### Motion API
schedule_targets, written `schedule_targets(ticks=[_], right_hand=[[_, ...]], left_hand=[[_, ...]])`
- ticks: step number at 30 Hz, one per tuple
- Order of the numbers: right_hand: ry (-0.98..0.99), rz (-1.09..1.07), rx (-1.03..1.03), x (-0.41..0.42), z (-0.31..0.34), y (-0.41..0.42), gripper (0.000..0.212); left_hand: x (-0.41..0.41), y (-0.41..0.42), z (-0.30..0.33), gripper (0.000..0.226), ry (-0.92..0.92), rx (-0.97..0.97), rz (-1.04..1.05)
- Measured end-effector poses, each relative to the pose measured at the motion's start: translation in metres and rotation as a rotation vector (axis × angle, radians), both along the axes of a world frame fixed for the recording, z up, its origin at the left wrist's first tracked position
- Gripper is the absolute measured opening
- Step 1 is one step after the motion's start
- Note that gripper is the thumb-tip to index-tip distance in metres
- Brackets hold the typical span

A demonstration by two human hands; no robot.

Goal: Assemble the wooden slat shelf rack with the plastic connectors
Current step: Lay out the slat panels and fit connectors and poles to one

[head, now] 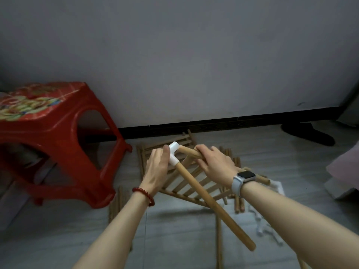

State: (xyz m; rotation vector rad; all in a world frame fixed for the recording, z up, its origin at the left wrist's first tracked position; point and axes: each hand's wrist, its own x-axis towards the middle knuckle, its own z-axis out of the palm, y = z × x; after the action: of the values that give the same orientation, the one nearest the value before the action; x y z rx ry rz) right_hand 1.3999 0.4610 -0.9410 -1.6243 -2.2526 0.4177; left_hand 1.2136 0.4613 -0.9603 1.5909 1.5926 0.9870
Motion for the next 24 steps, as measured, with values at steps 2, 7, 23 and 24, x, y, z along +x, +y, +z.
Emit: schedule_targets(ticks=[2,7,23,24], right_hand=[[-0.047,-0.006,0.016,-0.009,-0.002,0.001,0.028],[-0.130,-0.007,0.020,-0.030,-0.020,0.011,0.028],[-0.281,0.109,0.046,-0.064,-0.056,0.049,0.029],[-0.270,0.112,0.026,-0.064,-0.056,0.051,0.028]], left_hand=[[-0.002,0.001,0.001,0.073,0.028,-0.022,0.068],[-0.006,0.007,-0.008,0.065,0.060,-0.249,0.224],[-0.063,0.059,-0.030,0.016,0.709,-0.265,-0.184],[-0.063,0.062,-0.029,0.019,0.760,-0.256,-0.195]])
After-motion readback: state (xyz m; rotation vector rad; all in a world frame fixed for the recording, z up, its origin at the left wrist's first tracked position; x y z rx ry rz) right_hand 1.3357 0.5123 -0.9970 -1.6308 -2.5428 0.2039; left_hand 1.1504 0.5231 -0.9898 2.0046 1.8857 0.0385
